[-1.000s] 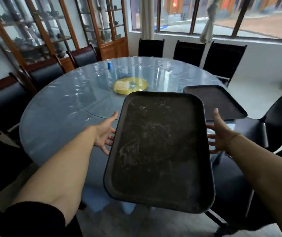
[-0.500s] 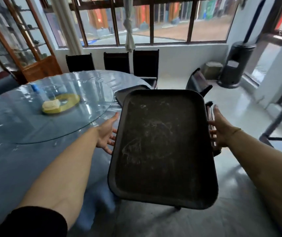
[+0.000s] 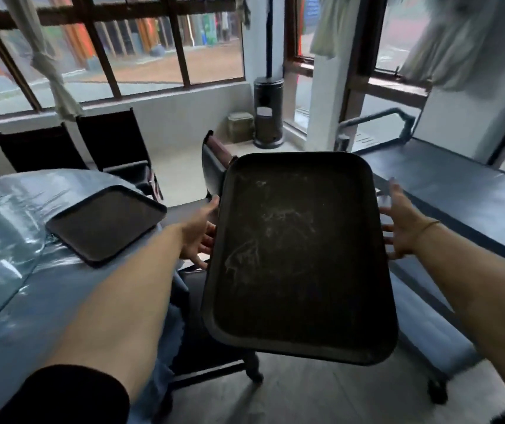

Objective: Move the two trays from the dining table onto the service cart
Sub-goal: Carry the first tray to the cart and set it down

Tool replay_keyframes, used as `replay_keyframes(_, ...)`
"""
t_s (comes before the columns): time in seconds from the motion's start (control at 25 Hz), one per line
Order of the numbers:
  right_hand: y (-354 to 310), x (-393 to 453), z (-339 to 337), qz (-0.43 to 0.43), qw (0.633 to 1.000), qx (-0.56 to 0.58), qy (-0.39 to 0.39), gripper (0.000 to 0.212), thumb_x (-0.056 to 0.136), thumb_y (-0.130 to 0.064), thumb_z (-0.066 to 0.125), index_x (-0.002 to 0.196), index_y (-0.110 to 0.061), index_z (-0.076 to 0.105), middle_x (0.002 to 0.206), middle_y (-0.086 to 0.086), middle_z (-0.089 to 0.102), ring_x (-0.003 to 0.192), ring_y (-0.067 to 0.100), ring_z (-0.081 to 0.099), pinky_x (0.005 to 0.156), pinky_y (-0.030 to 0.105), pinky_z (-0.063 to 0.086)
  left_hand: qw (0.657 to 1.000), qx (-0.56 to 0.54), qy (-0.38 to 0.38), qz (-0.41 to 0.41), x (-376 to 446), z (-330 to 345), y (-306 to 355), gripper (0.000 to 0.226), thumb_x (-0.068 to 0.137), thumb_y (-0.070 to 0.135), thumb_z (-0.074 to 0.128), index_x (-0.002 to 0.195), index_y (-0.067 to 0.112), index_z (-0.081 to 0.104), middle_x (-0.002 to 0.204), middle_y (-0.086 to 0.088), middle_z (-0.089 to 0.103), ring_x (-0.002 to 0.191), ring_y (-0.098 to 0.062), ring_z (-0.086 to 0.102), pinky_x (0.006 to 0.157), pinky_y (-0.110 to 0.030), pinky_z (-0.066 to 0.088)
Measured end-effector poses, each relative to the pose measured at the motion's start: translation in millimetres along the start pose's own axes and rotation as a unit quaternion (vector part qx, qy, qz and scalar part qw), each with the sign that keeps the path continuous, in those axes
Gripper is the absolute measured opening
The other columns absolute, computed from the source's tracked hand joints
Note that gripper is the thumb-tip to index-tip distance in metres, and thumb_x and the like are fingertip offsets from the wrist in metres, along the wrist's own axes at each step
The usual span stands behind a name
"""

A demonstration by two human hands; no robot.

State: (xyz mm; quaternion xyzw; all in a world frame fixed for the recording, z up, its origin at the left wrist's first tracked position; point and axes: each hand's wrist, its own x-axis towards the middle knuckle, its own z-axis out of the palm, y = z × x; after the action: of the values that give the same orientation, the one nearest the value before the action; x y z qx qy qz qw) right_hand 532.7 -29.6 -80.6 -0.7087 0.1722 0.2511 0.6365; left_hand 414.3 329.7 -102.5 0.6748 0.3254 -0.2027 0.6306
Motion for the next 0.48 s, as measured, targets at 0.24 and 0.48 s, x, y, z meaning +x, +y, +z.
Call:
replay_keyframes(0.24,-22.8,27.9,-50.8,0.008,0.995,0.041,0.088,0.087,0.071,-0.093,0.026,0.11,-0.024,0.062,0.111,0.008,0.058,0.095,0.029,0.053,0.083,0.049,0.039,0.995,0.059,-0.084,0.008,90.7,41.4,85.7,0.101,0.074,0.092,0.031,0.126,0.008,0.053,0.122,-0.018,0.057,0.113,-0.036,0.054,0.105,-0.063,0.035)
replay_keyframes(0.48,-50.0,60.4,-74.7,0.015,0.983,0.091,0.16,0.087,0.07,-0.093,0.025,0.102,-0.021,0.061,0.114,0.006,0.059,0.112,0.031,0.051,0.087,0.053,0.035,0.98,0.129,-0.148,0.03,165.0,70.7,163.3,0.104,0.07,0.094,0.034,0.129,0.011,0.053,0.128,-0.019,0.057,0.117,-0.037,0.056,0.082,-0.058,0.052)
